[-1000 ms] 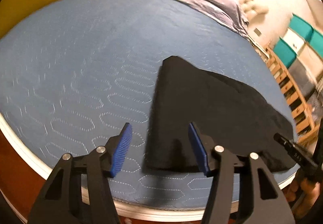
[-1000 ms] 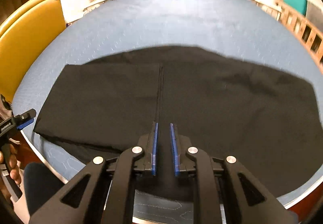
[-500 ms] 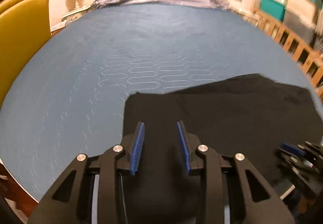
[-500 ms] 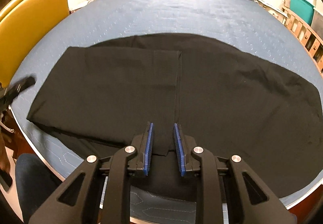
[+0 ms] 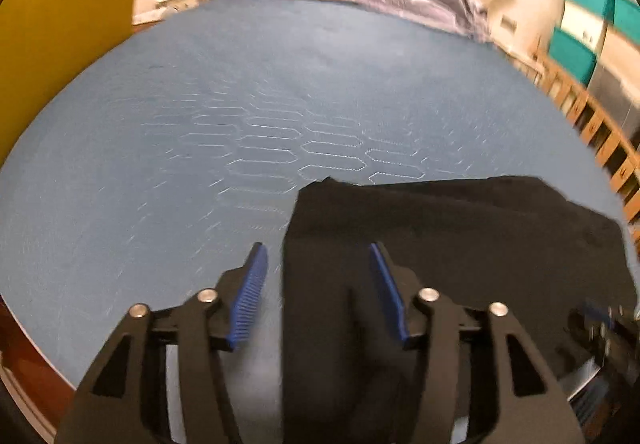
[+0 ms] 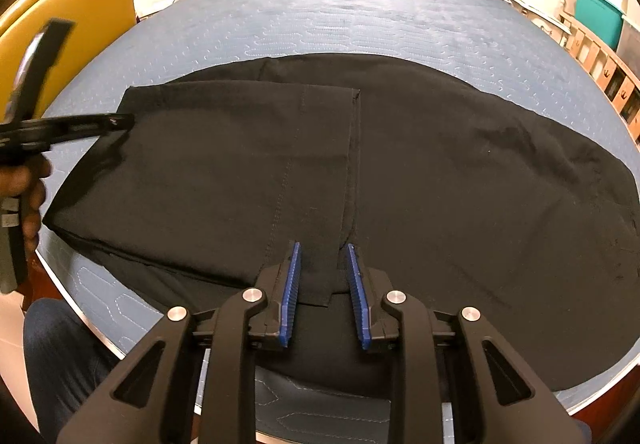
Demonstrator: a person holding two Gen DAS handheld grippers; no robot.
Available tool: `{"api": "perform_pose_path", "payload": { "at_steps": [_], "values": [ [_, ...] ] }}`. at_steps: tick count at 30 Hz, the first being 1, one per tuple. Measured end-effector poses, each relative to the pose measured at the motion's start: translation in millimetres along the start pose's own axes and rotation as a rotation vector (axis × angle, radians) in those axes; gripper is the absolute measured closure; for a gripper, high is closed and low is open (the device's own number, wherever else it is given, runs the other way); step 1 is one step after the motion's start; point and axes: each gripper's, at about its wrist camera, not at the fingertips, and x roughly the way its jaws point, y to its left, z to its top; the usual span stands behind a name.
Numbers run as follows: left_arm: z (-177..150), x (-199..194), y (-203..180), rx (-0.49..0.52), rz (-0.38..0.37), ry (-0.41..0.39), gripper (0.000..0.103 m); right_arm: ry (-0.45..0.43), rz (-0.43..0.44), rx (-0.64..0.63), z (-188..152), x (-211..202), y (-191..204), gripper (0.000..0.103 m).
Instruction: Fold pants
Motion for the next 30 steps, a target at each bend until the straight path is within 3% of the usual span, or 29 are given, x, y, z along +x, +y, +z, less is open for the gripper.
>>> {"api": "perform_pose_path", "payload": {
  "at_steps": [2, 3, 5, 8, 10, 11, 14, 15, 16, 17, 19, 20, 22, 24, 27, 28, 30],
  "values": [
    [-18, -16, 20, -0.086, 0.005, -0.009, 0.043, -0.06, 0.012, 0.042, 7, -14, -9, 0.076],
    [-32, -22, 39, -0.181, -0.043, 0.0, 0.043, -0.079, 0.006, 0.04, 10, -18, -9, 0.076],
    [-44, -20, 56, -0.275, -0.121, 0.039, 0.044, -0.125, 0.035, 0.015, 22, -25, -6, 0.075],
    [-59, -15, 70, -0.315, -0.19, 0.084, 0.053, -0.143, 0.068, -0.038, 45, -19, 9, 0.068],
    [-65, -13, 74, -0.36, -0.291, 0.098, 0.053, -0.123, 0.058, -0.077, 57, -3, 21, 0.068],
    [-67, -11, 73, -0.359, -0.311, 0.107, 0.053, -0.101, 0.05, -0.083, 62, 6, 24, 0.068],
    [-76, -13, 54, -0.224, -0.261, 0.099, 0.053, -0.052, 0.045, -0.093, 62, 22, 30, 0.065],
    [-80, -14, 46, -0.167, -0.228, 0.086, 0.053, -0.04, 0.027, -0.106, 58, 27, 33, 0.062],
    [-81, -16, 44, -0.144, -0.216, 0.078, 0.053, -0.017, 0.008, -0.123, 53, 33, 35, 0.049],
    [-83, -16, 40, -0.127, -0.203, 0.071, 0.053, 0.012, -0.007, -0.143, 44, 41, 38, 0.044],
    [-83, -17, 42, -0.141, -0.208, 0.066, 0.053, -0.022, -0.029, -0.156, 38, 36, 40, 0.042],
    [-81, -16, 45, -0.154, -0.23, 0.065, 0.053, -0.013, -0.024, -0.135, 40, 34, 39, 0.042],
    [-82, -14, 51, -0.21, -0.345, 0.069, 0.053, -0.024, 0.01, -0.103, 55, 27, 42, 0.043],
    [-86, -12, 55, -0.241, -0.379, 0.07, 0.054, -0.047, 0.026, -0.138, 71, 20, 57, 0.043],
    [-89, -10, 64, -0.298, -0.434, 0.072, 0.06, -0.045, 0.152, -0.204, 102, 20, 100, 0.043],
    [-90, -9, 66, -0.312, -0.458, 0.081, 0.067, -0.037, 0.179, -0.222, 109, 23, 111, 0.043],
    [-92, -7, 68, -0.343, -0.503, 0.097, 0.069, -0.012, 0.205, -0.275, 125, 39, 142, 0.043]
  ]
}}
